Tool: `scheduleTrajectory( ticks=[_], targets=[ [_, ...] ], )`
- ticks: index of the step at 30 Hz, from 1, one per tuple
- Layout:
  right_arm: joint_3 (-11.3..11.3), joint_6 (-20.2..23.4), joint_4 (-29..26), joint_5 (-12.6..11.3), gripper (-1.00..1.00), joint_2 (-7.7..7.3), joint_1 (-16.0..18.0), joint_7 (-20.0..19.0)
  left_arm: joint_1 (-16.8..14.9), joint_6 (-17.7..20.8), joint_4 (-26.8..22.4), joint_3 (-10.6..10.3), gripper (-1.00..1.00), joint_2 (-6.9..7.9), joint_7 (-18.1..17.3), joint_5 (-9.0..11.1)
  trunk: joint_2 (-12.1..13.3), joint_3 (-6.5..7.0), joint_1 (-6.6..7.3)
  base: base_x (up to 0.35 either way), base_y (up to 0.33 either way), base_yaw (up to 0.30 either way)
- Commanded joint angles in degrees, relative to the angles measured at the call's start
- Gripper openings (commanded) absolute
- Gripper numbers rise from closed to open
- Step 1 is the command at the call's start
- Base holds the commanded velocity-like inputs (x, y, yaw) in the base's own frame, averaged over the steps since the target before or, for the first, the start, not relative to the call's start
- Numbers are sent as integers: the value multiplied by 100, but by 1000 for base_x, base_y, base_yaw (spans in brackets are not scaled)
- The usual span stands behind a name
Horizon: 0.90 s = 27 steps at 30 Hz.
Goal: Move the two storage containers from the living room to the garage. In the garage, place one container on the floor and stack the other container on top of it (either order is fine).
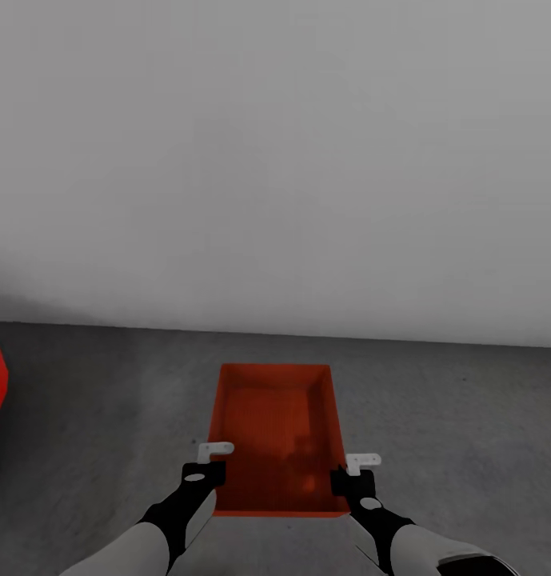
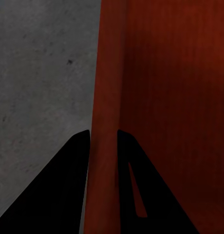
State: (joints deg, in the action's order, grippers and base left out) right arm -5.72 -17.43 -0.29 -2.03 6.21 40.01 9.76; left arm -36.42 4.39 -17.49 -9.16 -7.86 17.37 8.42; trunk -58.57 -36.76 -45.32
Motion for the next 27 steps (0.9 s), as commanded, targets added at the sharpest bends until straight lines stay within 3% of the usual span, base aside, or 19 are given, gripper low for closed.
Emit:
scheduleTrajectory(
  ticks=[1, 27],
  targets=[
    [334, 9, 3, 78, -100, 3, -2, -27, -5, -176, -31, 318, -100, 4, 83, 55, -45, -23, -23, 0, 0, 0],
    [333, 12, 3, 77, -100, 3, -2, -27, -5, -176, -26, 318, -100, 4, 83, 55, -1088, -490, -594, 0, 0, 0]
  ],
)
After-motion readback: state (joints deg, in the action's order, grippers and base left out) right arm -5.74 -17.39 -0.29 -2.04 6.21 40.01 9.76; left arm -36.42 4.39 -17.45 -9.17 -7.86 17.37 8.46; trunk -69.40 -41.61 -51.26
